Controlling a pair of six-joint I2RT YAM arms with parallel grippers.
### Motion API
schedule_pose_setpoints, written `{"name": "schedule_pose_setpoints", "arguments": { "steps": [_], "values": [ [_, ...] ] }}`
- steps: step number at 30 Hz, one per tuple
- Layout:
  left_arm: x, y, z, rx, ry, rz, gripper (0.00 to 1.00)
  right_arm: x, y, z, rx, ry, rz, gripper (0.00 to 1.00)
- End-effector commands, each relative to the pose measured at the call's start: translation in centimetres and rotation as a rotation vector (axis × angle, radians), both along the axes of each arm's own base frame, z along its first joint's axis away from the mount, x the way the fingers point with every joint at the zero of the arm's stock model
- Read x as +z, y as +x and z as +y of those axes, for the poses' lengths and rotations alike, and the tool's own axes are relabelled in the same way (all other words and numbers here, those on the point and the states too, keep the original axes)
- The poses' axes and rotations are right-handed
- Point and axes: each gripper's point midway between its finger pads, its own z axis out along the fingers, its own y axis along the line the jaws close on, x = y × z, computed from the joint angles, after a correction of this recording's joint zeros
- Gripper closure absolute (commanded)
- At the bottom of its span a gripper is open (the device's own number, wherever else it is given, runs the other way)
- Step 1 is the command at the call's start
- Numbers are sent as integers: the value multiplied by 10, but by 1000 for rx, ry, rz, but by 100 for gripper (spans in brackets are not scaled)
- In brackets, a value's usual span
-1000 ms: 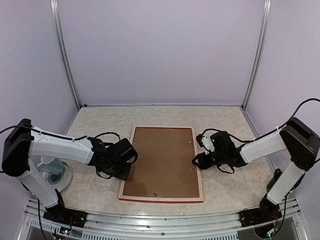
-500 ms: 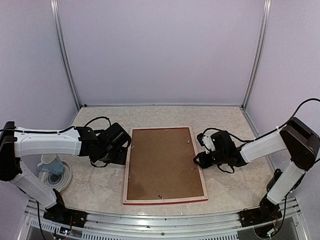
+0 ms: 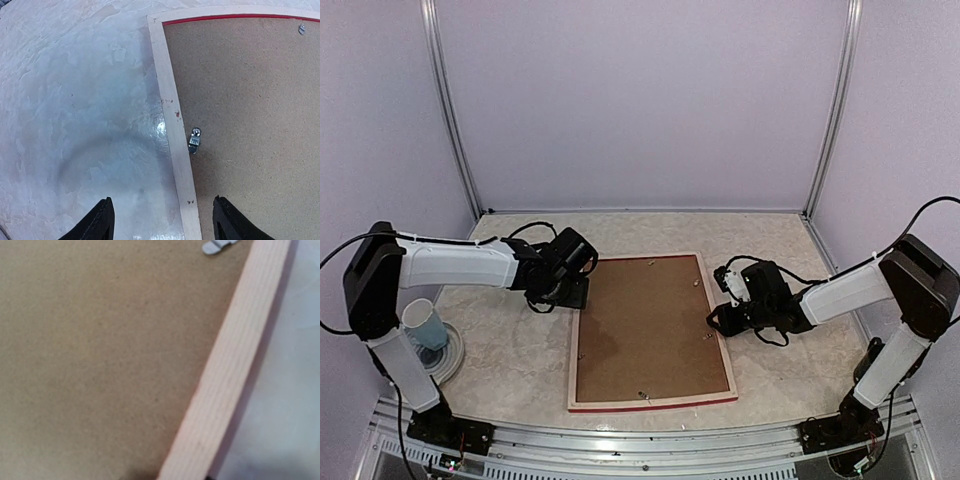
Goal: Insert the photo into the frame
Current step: Press the fastener onto the backboard.
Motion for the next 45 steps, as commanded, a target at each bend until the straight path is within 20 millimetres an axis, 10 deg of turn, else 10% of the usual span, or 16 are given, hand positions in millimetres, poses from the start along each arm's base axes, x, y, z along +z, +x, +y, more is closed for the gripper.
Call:
{"name": "schedule_pose_setpoints", "arguments": {
  "steps": [1, 11, 45],
  "values": [
    [-5, 22, -6, -17, -7, -10, 34, -26, -16, -11, 22, -77, 78, 67],
    [-45, 37, -4, -25, 6, 50, 35, -26, -17, -10, 24, -71, 83, 67],
    [-68, 46, 7, -5, 14, 89, 58, -29, -16, -10, 22, -80, 88, 67]
  ]
}}
